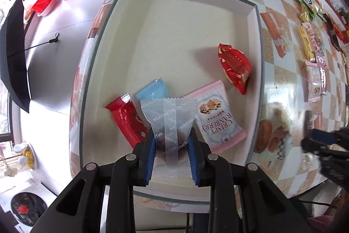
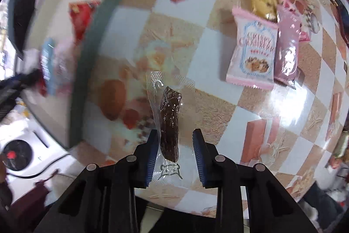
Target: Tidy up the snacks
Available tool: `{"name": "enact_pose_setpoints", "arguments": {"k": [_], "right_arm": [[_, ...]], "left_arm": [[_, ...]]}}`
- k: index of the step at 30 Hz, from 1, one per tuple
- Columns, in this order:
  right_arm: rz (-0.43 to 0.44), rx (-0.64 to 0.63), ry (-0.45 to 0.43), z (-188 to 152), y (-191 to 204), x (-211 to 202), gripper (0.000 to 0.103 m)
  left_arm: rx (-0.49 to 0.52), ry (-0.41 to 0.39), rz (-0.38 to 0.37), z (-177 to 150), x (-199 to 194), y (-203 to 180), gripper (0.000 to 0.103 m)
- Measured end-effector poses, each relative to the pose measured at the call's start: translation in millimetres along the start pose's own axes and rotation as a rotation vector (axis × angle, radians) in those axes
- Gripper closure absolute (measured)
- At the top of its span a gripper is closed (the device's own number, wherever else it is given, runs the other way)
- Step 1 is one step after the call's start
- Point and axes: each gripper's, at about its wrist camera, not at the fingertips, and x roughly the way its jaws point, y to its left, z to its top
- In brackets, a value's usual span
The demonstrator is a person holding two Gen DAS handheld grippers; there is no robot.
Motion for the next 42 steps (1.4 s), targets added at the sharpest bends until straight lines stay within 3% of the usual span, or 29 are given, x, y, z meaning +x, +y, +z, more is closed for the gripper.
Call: {"name": "enact_pose_setpoints", "arguments": {"k": [6, 7, 9, 10, 11, 12, 16, 19, 23, 25, 28, 31, 34, 42], "right_arm": [[0.149, -0.038, -0.148, 33, 36, -83, 0.069], [0.172, -0.048, -0.162, 42, 46, -90, 0.069], [0.236, -0.07, -0.182, 62, 69, -102, 0.062], [0.28, -0.079, -0.186, 67, 79, -102, 0.052], [0.313, -0.092, -0.177, 73, 85, -102, 0.02], [0.297, -0.102, -0.158, 71, 85, -97, 0.001], [0.092, -0.181, -0.161, 48, 67, -106, 0.001], [0.023, -0.189, -0.113, 1, 22, -93, 0.001], [0.051, -0.049, -0.011, -65, -44, -77, 0.001], [0.084, 0.022, 0.033, -82, -68, -63, 0.001], [0.083, 0.134, 0.06, -97, -101, -57, 0.001], [0.067, 0.167, 0.047, -101, -115, -59, 0.001], [0.059, 0.163, 0.064, -107, -120, -59, 0.001], [0.059, 0.179, 0.084, -115, -131, -47, 0.001]], "left_arm": [[-0.007, 0.003, 0.016, 3, 5, 10, 0.073], [-0.001, -0.001, 0.021, 1, 5, 10, 0.069], [0.015, 0.0, 0.018, -1, 4, 8, 0.048], [0.026, -0.006, 0.025, -3, 2, 7, 0.03], [0.035, -0.016, 0.03, -4, -1, 5, 0.023], [0.053, -0.033, 0.036, -6, -5, 2, 0.023], [0.164, -0.041, 0.044, -15, -17, -20, 0.023], [0.249, -0.045, 0.034, -23, -27, -41, 0.023], [0.393, -0.063, 0.062, -30, -40, -86, 0.023], [0.458, -0.067, 0.068, -32, -43, -110, 0.023], [0.601, -0.093, 0.107, -39, -48, -149, 0.023], [0.71, -0.123, 0.133, -45, -53, -174, 0.023], [0.738, -0.123, 0.138, -46, -55, -185, 0.023], [0.695, -0.094, 0.146, -40, -56, -192, 0.023]]}}
